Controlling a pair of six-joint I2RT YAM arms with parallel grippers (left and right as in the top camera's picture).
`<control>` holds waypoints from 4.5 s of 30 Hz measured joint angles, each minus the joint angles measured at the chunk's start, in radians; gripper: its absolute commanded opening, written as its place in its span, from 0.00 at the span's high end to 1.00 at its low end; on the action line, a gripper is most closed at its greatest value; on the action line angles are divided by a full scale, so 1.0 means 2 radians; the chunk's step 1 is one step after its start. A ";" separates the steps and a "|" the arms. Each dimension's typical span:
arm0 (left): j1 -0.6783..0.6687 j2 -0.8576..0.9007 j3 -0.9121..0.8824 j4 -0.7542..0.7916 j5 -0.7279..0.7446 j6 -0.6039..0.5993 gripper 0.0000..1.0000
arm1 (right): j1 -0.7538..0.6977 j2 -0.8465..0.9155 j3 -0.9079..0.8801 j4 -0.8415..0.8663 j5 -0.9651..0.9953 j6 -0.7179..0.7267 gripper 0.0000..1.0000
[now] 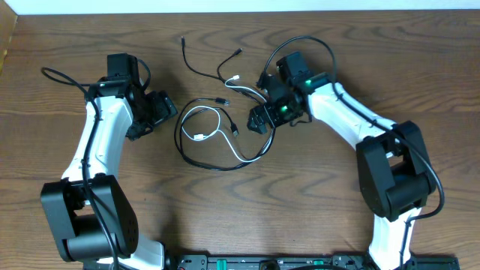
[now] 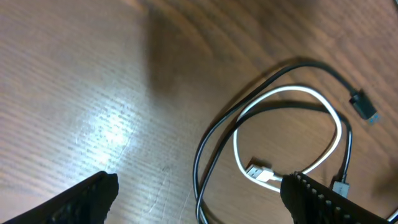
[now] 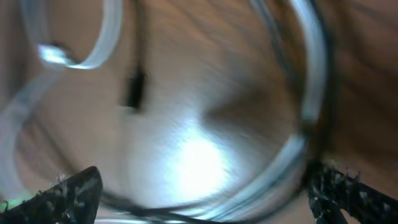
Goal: Untangle cables
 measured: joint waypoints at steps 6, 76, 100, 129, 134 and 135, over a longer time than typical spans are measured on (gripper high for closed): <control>0.000 0.000 0.000 -0.008 -0.001 0.000 0.02 | 0.008 0.000 0.005 -0.002 0.080 -0.011 0.01; 0.000 0.000 0.000 -0.009 -0.001 0.000 0.02 | 0.140 0.000 0.013 0.016 -0.052 -0.153 0.01; 0.000 0.000 0.000 -0.009 -0.001 0.000 0.02 | 0.140 0.000 0.012 0.047 -0.001 -0.153 0.01; 0.000 0.000 0.000 -0.009 -0.001 0.000 0.02 | 0.140 0.000 0.012 0.035 -0.001 -0.111 0.05; 0.000 0.000 0.000 -0.009 -0.001 0.000 0.02 | 0.140 0.000 0.012 0.033 -0.001 -0.097 0.24; 0.000 0.000 0.000 -0.009 -0.001 0.000 0.02 | 0.140 0.000 0.012 0.033 -0.001 -0.095 0.29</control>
